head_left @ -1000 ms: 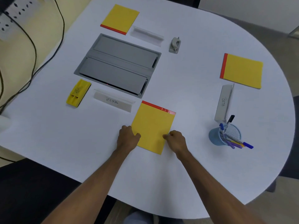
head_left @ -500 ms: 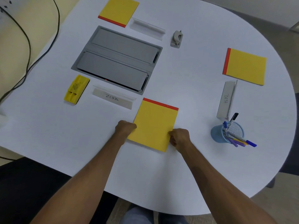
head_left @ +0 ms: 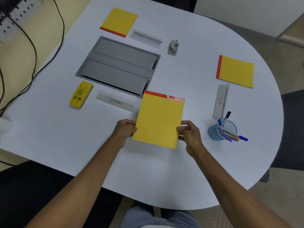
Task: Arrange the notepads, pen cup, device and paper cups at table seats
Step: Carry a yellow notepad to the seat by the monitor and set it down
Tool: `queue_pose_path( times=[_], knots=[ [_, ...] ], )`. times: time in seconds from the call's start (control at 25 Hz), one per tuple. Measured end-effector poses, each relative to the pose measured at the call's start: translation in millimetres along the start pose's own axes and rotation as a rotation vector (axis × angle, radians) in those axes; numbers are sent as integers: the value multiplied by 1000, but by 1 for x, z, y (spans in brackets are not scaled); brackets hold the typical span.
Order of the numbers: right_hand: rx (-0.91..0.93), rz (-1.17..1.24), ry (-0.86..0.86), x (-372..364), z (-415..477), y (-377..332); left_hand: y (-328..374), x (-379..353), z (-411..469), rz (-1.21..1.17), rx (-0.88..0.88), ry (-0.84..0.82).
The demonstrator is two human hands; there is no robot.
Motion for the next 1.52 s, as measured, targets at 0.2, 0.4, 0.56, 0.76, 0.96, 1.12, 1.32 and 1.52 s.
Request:
queue_pose_path(
  times=[0.2, 0.4, 0.56, 0.76, 0.96, 1.12, 1.32, 1.52],
  knots=[
    [111, -16, -168, -17, -27, -29, 15, 28, -47, -64, -64, 38],
    [173, 26, -287, -39, -56, -53, 19, 63, -101, -255, -135, 84],
    [189, 68, -350, -59, -79, -65, 11, 93, -139, -602, -184, 164],
    [209, 106, -390, -90, -109, -86, 3, 118, -175, -861, -240, 195],
    [215, 141, -438, -137, -130, -105, -1, 134, -190, -927, -246, 226],
    [210, 113, -483, -192, -140, -110, -5, 170, -186, -920, -266, 329],
    [218, 130, -537, -278, -138, -121, 2, 255, -159, -852, -272, 474],
    [164, 252, -436, -344, -102, -139, 9, 335, -107, -788, -242, 491]
  ],
)
Point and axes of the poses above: each hand's wrist, its own z-axis towards the middle knuckle, its own x-axis out of the back of the hand, y = z × x, the point moved 10 cm from there along z, towards the middle knuckle, and after that the axes turned 13 degrees about -z, right-handed, at the moved point
